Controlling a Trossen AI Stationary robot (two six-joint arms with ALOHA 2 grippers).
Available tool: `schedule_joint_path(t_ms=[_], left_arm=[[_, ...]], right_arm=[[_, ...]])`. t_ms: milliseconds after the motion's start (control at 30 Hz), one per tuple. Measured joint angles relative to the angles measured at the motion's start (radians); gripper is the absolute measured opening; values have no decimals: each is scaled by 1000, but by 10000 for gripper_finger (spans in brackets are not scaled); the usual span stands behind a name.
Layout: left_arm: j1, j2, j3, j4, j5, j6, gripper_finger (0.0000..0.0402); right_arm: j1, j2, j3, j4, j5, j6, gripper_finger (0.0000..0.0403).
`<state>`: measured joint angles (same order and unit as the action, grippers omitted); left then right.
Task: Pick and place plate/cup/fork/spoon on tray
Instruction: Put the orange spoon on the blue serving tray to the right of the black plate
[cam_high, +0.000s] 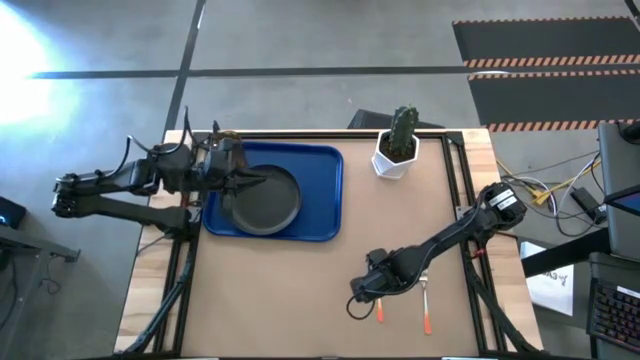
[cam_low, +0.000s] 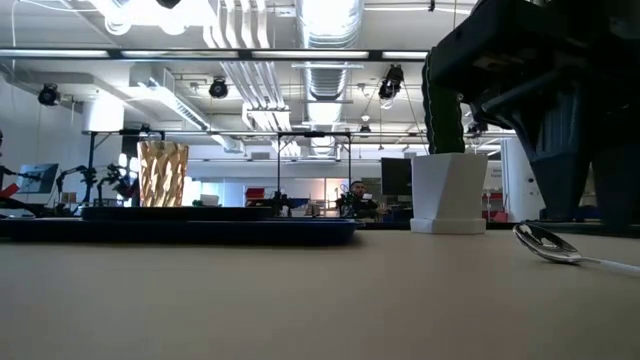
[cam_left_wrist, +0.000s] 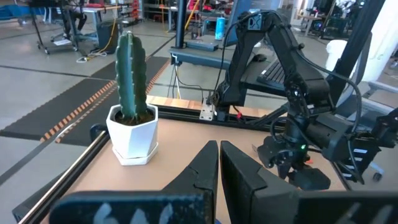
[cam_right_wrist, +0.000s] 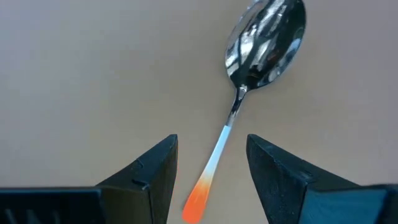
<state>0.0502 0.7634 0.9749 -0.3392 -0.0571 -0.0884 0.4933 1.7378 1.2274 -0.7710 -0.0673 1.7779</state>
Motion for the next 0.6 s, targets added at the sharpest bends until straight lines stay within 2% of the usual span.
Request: schedule_joint_path(t_ms=[400,600], left_arm=[[-1,-37,0,-19,2,11,0],[0,-28,0,-17,2,18,0]], right_arm=[[9,0,-31,2,0,90,180],[9,0,-74,84,19,112,180]])
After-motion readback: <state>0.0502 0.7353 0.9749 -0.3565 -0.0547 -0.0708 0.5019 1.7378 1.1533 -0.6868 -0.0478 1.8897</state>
